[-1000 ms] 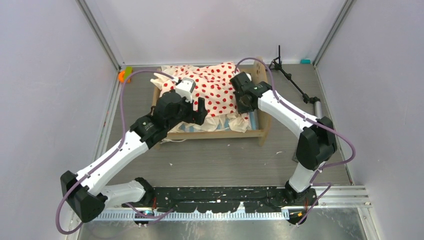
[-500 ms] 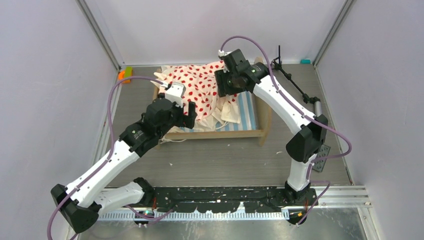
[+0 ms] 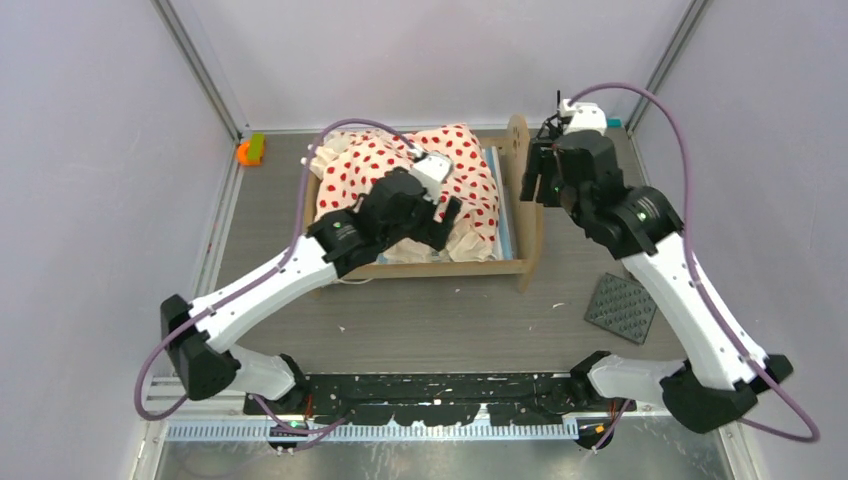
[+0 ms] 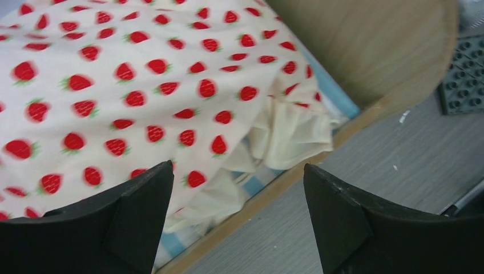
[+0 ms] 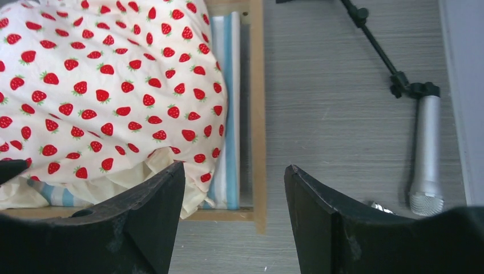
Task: Set up the pet bed
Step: Cross the ropes on the bed frame.
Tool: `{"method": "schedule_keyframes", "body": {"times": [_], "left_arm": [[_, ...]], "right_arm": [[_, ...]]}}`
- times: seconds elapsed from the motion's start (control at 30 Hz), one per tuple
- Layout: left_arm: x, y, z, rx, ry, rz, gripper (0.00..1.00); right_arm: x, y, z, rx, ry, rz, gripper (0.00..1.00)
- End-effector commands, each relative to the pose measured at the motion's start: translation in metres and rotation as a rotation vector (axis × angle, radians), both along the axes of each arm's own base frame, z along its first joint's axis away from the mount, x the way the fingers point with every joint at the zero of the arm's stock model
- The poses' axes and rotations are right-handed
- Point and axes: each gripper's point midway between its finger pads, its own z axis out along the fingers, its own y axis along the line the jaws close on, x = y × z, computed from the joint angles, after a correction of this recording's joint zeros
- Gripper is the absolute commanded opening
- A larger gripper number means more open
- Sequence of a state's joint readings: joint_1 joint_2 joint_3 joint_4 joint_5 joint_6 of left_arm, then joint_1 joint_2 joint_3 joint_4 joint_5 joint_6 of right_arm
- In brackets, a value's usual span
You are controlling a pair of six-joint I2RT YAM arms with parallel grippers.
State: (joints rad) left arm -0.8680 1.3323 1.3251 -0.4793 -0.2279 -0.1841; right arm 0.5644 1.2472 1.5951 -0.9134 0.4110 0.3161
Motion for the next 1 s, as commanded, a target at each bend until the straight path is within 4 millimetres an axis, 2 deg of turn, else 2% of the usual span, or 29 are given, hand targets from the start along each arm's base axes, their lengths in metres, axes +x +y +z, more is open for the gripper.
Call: {"method": "schedule_keyframes", "body": {"times": [0.0, 0.13, 0.27, 0.53, 0.7, 0.87, 0.97], "left_arm": [[-0.013, -0.055, 0.024, -0.041, -0.058, -0.066, 0.85], [0.003, -0.073, -0.008, -0.044, 0.042, 0.098, 0.84], [0.010, -0.095, -0.026, -0.113, 0.111, 0.170, 0.84], [0.033, -0.110, -0.042, -0.229, 0.139, 0.375, 0.86], [0.047, -0.132, -0.054, -0.234, 0.141, 0.371, 0.88], [0.056, -0.130, -0.080, -0.134, 0.168, 0.421, 0.87], [0.057, -0.129, -0.096, -0.145, 0.201, 0.444, 0.82]], "right_arm": [[-0.015, -0.028, 0.014, 0.037, -0.082, -0.113, 0.69], [-0.036, -0.043, 0.025, 0.095, -0.136, -0.144, 0.69], [-0.050, -0.057, 0.027, 0.104, -0.157, -0.177, 0.69], [-0.061, -0.065, 0.021, 0.125, -0.163, -0.194, 0.69], [-0.065, -0.069, 0.017, 0.122, -0.163, -0.199, 0.69], [-0.071, -0.074, 0.017, 0.122, -0.169, -0.207, 0.69], [-0.072, -0.075, 0.013, 0.114, -0.165, -0.211, 0.69]]}}
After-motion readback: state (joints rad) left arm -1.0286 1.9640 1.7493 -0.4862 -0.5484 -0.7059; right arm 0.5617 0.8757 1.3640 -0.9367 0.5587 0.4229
